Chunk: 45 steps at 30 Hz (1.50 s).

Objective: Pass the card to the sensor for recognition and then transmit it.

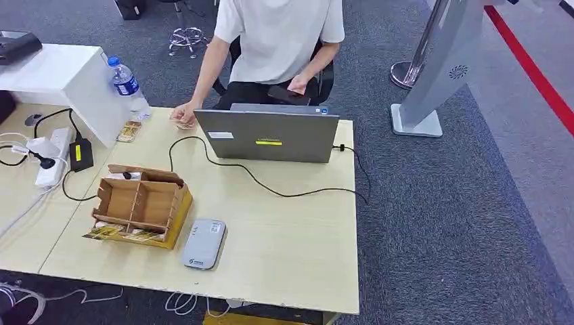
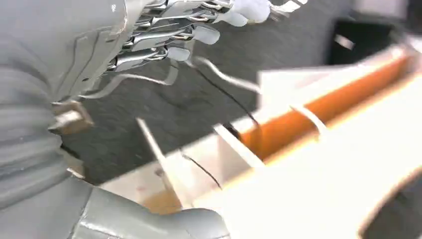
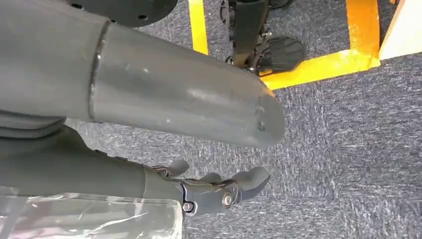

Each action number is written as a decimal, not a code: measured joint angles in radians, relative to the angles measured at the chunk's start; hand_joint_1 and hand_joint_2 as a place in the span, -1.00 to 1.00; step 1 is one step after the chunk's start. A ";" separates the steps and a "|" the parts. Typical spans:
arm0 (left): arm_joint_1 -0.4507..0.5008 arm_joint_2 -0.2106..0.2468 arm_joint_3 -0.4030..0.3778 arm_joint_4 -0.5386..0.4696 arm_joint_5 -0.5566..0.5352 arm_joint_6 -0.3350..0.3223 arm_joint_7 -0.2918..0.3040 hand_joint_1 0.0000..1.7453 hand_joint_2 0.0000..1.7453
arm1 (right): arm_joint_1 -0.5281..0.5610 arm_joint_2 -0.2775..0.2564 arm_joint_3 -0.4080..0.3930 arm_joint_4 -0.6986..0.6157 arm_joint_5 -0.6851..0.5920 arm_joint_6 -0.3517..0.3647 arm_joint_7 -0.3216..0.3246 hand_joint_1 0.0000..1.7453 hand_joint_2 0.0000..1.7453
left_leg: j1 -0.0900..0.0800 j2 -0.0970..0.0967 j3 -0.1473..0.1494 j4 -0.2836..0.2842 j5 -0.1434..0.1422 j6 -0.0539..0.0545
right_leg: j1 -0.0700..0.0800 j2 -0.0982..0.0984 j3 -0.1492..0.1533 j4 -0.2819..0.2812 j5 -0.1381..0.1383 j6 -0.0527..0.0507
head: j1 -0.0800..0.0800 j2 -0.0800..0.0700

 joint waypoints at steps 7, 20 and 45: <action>-0.039 -0.002 -0.053 -0.205 -0.173 -0.007 -0.017 -1.00 1.00 | 0.002 0.000 -0.005 0.002 0.018 0.000 0.002 -1.00 -1.00 | 0.000 0.000 0.001 0.000 0.000 0.000 | 0.000 0.001 0.000 0.000 0.001 -0.001 | 0.000 0.000; -0.229 0.031 -0.303 -0.316 -0.528 0.039 0.041 -1.00 1.00 | 0.000 0.000 -0.003 0.003 0.072 0.007 0.035 -1.00 -1.00 | 0.000 0.001 0.001 0.001 0.002 -0.002 | 0.000 0.001 0.000 0.000 0.003 -0.001 | 0.000 0.000; -0.664 0.031 -0.716 -0.131 -1.062 0.044 0.253 -1.00 1.00 | -0.018 0.000 0.020 0.004 0.167 0.029 0.090 -1.00 -1.00 | 0.000 0.002 0.001 0.001 0.002 -0.002 | 0.000 0.004 -0.001 0.001 0.004 0.000 | 0.000 0.000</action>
